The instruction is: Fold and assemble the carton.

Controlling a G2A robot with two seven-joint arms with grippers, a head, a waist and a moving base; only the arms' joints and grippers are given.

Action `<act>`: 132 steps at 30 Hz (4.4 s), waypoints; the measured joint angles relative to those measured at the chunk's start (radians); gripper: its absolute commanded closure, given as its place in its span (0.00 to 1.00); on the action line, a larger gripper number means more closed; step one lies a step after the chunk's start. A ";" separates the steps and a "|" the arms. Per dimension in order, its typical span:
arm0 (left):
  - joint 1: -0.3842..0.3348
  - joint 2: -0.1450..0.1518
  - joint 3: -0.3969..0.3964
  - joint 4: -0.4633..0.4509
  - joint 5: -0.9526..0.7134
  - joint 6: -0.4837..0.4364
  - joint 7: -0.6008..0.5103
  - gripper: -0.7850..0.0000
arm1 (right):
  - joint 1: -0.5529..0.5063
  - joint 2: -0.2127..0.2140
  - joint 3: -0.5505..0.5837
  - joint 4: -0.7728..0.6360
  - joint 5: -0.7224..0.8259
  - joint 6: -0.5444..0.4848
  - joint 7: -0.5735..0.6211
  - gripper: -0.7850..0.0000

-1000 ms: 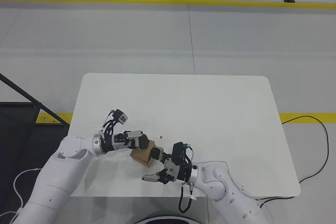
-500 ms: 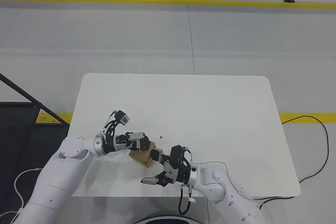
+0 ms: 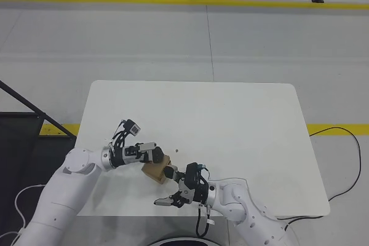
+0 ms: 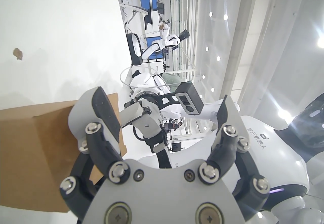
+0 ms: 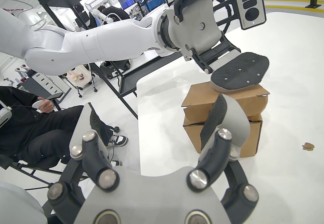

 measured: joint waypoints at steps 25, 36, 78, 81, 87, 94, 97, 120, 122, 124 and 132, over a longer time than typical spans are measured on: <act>0.024 0.032 -0.067 0.037 0.157 0.045 -0.018 0.00 | -0.010 0.005 -0.002 -0.041 -0.015 0.029 0.021 0.00; 0.039 0.038 -0.073 0.020 0.142 0.035 -0.053 0.00 | -0.043 0.015 0.034 -0.079 0.006 0.079 0.039 0.00; 0.003 0.013 0.027 -0.070 0.069 0.036 -0.015 0.00 | -0.044 0.032 0.036 -0.135 0.199 0.134 0.263 0.00; 0.000 0.012 0.031 -0.064 0.072 0.037 -0.015 0.00 | -0.045 0.032 0.032 -0.139 0.179 0.139 0.258 0.00; -0.004 0.012 0.035 -0.053 0.072 0.036 -0.019 0.00 | -0.044 0.033 0.028 -0.140 0.163 0.140 0.253 0.00; -0.006 0.011 0.036 -0.048 0.063 0.036 -0.020 0.00 | -0.040 0.033 0.018 -0.141 0.144 0.134 0.250 0.00; -0.005 0.010 0.031 -0.049 0.045 0.029 -0.019 0.00 | -0.041 0.034 0.017 -0.141 0.137 0.133 0.240 0.00; -0.008 0.010 0.032 -0.037 0.045 0.028 -0.028 0.00 | -0.027 0.034 -0.010 -0.137 0.092 0.125 0.236 0.00; -0.008 0.010 0.029 -0.036 0.039 0.022 -0.024 0.00 | -0.025 0.034 -0.012 -0.136 0.092 0.125 0.236 0.00; -0.008 0.011 0.018 -0.034 0.034 0.017 -0.023 0.00 | -0.024 0.033 -0.013 -0.134 0.092 0.126 0.235 0.00; 0.012 0.023 -0.036 -0.026 0.023 0.012 -0.034 0.00 | -0.023 0.034 -0.014 -0.133 0.092 0.130 0.230 0.00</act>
